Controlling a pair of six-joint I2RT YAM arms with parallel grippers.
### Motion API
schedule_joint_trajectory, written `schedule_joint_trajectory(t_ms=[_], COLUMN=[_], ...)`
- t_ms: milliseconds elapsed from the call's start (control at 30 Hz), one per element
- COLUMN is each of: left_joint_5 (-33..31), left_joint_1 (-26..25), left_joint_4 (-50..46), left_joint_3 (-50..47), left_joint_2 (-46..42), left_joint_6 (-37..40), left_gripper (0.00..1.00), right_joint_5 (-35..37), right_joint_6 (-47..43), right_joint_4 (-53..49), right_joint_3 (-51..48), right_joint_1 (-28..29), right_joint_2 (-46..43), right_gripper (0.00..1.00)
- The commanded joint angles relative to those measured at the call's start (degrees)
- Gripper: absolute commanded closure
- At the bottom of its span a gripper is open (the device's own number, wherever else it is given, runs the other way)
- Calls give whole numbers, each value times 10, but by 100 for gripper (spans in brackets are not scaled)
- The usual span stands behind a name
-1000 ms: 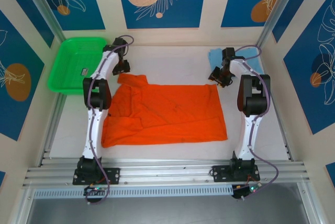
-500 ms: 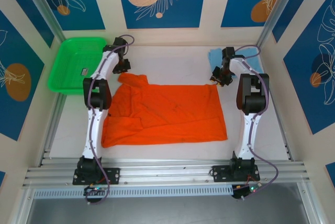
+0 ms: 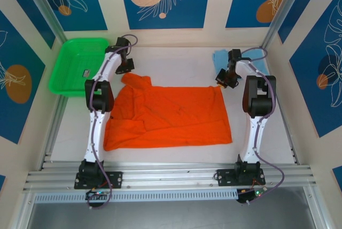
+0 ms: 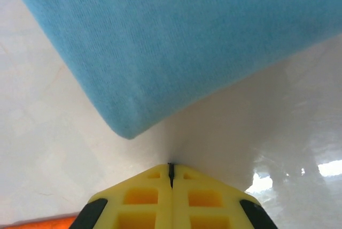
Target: Fold and stack the t-shirts
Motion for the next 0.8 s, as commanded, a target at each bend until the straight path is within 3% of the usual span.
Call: schedule_joint_trajectory(t_ms=[0, 333, 567, 767], left_joint_5=[25, 50, 103, 84], left_joint_1=[-6, -38, -63, -76], left_joint_4=[19, 84, 140, 111], left_joint_3=[9, -11, -45, 12], left_joint_2=[-43, -100, -140, -119], left_joint_6=[21, 74, 117, 128], left_gripper=[100, 100, 100, 100], right_joint_5=[-35, -66, -69, -14], right_joint_6=[13, 34, 33, -1], right_joint_4=[27, 99, 103, 45], right_joint_3=[-29, -104, -116, -74], right_joint_1=[-6, -32, -43, -13], right_joint_2=[-49, -123, -129, -91], right_gripper=[100, 100, 99, 58])
